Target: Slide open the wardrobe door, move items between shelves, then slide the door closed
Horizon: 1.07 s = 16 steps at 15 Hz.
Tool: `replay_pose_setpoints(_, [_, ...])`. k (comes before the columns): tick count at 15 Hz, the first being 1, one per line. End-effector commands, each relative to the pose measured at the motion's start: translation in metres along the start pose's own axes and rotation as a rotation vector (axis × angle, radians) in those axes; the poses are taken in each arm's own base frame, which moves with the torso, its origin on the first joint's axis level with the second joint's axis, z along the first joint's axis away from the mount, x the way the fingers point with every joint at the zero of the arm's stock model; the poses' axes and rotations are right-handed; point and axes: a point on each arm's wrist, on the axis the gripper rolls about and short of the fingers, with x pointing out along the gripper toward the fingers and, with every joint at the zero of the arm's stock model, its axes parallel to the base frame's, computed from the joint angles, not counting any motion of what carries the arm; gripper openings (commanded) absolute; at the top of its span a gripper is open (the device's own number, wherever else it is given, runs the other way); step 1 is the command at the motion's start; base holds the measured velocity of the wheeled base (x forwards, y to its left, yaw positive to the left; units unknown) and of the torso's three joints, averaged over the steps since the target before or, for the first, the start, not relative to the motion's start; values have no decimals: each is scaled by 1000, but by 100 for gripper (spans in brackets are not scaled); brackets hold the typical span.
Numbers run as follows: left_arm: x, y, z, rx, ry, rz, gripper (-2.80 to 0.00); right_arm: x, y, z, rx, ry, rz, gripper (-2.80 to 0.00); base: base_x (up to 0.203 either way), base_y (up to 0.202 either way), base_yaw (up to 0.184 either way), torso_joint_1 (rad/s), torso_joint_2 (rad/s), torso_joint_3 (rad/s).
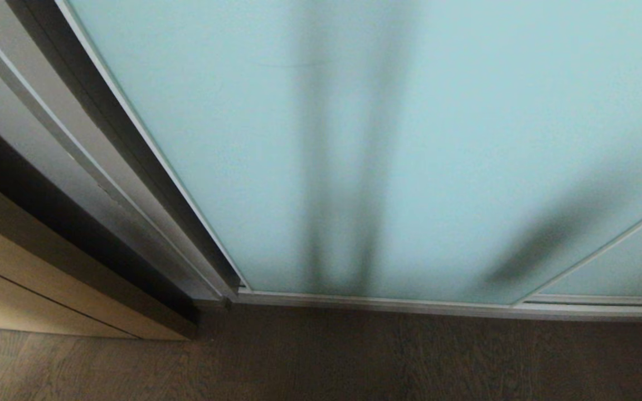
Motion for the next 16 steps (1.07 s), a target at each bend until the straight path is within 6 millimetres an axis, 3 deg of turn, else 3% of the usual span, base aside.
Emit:
replay_pose_setpoints(1, [0, 0, -4, 17, 21, -3, -280, 0, 0, 0, -1, -2, 1, -280, 0, 0, 0, 0, 0, 0])
replay_pose_setpoints(16, [0, 0, -3, -34, -3, 6, -280, 0, 0, 0, 7, -3, 0, -280, 0, 0, 0, 0, 0, 0])
